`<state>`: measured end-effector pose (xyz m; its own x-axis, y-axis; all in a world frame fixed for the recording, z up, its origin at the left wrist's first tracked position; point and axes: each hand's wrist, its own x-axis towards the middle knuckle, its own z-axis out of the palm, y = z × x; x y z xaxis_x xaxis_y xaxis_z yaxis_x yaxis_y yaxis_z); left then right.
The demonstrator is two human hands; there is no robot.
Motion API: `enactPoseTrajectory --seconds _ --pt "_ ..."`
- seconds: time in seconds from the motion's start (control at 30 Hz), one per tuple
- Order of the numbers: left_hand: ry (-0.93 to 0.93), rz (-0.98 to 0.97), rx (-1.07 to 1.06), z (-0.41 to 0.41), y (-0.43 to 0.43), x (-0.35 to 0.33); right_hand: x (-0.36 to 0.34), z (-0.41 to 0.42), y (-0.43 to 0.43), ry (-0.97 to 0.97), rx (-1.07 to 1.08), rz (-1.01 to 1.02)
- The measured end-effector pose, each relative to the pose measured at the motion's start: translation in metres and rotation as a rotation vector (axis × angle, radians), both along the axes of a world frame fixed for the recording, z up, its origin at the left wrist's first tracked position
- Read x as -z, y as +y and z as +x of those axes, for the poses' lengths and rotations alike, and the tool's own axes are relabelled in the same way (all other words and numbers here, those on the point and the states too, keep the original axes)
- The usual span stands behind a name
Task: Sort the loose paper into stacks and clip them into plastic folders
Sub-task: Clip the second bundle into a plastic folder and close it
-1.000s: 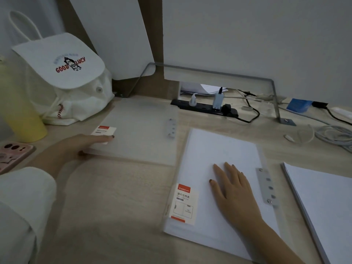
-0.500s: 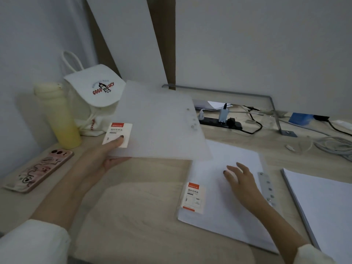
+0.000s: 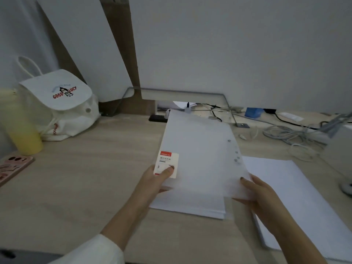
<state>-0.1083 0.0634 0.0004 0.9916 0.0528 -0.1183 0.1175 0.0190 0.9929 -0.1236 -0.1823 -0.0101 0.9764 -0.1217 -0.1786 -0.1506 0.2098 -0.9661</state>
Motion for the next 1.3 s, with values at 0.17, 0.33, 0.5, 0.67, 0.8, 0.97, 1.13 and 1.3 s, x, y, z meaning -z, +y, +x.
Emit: enactPoseTrajectory --seconds 0.17,0.33,0.5,0.67,0.8,0.97,1.13,1.3 --pt "0.038 0.159 -0.016 -0.001 -0.012 0.02 0.021 -0.004 -0.003 0.069 0.039 -0.1" --pt "0.003 0.764 -0.05 0.011 0.004 0.038 0.027 0.004 0.003 0.097 0.039 -0.245" --pt "-0.025 0.705 0.057 0.009 0.005 0.052 0.021 0.004 0.006 0.056 0.024 -0.329" --pt "-0.104 0.537 0.03 0.007 0.014 0.048 -0.007 0.002 0.015 -0.081 -0.014 -0.04" --pt "-0.146 0.533 0.167 -0.004 0.022 0.034 -0.048 0.008 0.045 -0.243 -0.155 0.05" --pt "-0.131 0.587 0.002 -0.006 0.028 0.026 -0.073 0.025 0.109 -0.322 -0.375 -0.157" --pt "-0.032 0.145 -0.178 0.0 0.032 0.028 -0.023 0.061 0.143 -0.195 -0.479 -0.67" --pt "0.123 -0.119 -0.282 0.004 0.05 0.038 0.048 0.078 0.129 -0.094 -0.414 -1.364"
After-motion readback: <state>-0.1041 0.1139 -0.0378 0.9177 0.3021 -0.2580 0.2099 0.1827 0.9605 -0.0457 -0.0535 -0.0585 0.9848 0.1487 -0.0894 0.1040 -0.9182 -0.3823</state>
